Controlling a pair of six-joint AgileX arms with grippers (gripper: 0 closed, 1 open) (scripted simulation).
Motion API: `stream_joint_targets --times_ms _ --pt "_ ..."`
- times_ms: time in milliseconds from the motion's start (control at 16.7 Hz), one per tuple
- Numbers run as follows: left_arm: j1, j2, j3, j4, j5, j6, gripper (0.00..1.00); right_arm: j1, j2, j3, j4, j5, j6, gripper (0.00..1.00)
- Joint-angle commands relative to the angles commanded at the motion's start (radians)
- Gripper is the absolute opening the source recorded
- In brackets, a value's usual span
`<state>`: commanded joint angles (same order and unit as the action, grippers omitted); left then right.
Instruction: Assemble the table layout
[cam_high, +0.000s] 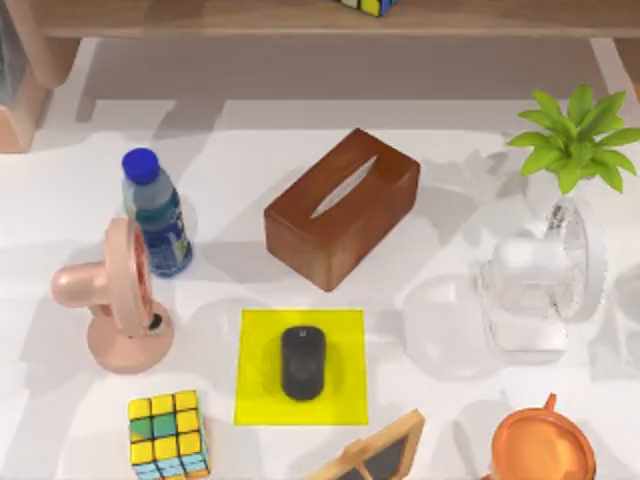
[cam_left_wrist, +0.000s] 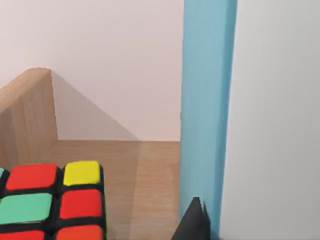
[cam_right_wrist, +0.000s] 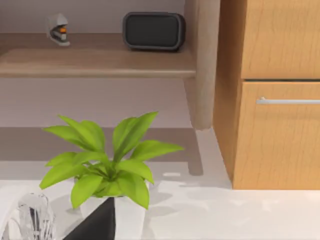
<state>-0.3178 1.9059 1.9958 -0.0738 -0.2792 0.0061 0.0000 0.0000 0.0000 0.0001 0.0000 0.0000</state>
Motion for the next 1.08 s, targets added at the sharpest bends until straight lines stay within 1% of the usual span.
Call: stream_joint_targets --times_ms 180,240,780,1080 --pt "0.000 0.000 0.000 0.000 0.000 0.000 0.02 0.000 0.000 0.000 0.000 0.000 0.000 1.00" --pt "0.000 0.000 0.000 0.000 0.000 0.000 0.00 0.000 0.000 0.000 0.000 0.000 0.000 1.00" --pt "-0.005 -0.004 0.001 0.003 0.002 0.003 0.00 0.000 0.000 0.000 0.000 0.000 0.000 1.00" --pt "-0.095 -0.095 -0.035 0.072 0.044 0.027 0.00 0.000 0.000 0.000 0.000 0.000 0.000 1.00"
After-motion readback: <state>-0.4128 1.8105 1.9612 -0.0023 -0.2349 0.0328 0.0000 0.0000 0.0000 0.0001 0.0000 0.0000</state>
